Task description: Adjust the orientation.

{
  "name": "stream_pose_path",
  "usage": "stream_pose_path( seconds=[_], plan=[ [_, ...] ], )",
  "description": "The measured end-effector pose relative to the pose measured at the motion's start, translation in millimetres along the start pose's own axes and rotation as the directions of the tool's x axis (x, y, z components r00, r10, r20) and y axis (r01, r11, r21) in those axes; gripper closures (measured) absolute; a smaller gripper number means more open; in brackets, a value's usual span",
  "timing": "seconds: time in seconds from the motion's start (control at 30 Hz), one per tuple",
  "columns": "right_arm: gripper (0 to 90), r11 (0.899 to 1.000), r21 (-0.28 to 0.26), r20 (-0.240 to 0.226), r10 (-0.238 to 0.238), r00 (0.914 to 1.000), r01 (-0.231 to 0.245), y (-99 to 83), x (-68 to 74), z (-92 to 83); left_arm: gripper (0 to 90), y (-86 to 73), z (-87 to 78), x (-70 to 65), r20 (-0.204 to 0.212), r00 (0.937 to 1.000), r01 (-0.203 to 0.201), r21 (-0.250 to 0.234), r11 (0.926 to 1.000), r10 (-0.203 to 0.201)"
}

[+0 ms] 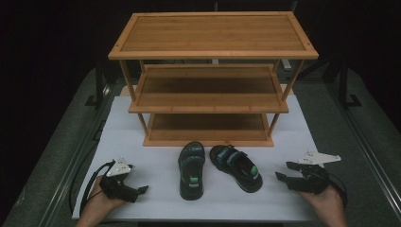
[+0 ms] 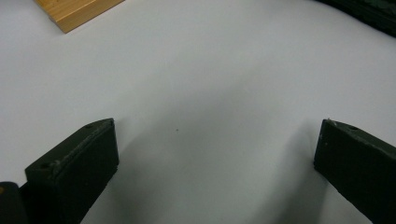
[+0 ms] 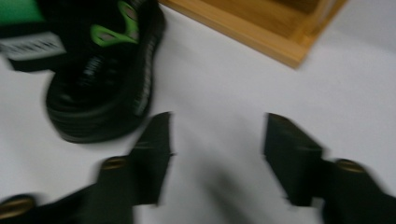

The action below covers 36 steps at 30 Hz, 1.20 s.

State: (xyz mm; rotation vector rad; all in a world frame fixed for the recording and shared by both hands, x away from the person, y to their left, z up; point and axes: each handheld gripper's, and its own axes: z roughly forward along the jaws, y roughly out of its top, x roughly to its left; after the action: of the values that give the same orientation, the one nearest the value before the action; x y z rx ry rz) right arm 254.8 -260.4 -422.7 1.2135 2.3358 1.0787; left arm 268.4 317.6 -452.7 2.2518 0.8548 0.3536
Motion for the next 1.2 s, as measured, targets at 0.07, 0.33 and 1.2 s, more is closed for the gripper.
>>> stream_pose_path(
  seconds=[0.07,0.33,1.2],
  plan=[
    [64.1,1.000,-0.013,-0.023,-0.025,0.9994,0.025,4.8,1.0,-3.5,0.0,0.0,0.0,0.0,0.000,1.0000,0.000,0.000,1.0000,0.000],
    [89.4,0.996,-0.043,-0.107,-0.088,0.9903,0.084,26.8,7.0,-6.2,0.0,0.0,0.1,0.2,0.001,1.0000,0.003,0.000,1.0000,-0.003],
    [47.0,0.965,-0.062,-0.367,-0.261,0.8931,0.256,112.6,35.3,50.2,0.0,-0.1,0.6,0.3,0.002,1.0000,0.009,-0.005,1.0000,-0.009]
  ],
)
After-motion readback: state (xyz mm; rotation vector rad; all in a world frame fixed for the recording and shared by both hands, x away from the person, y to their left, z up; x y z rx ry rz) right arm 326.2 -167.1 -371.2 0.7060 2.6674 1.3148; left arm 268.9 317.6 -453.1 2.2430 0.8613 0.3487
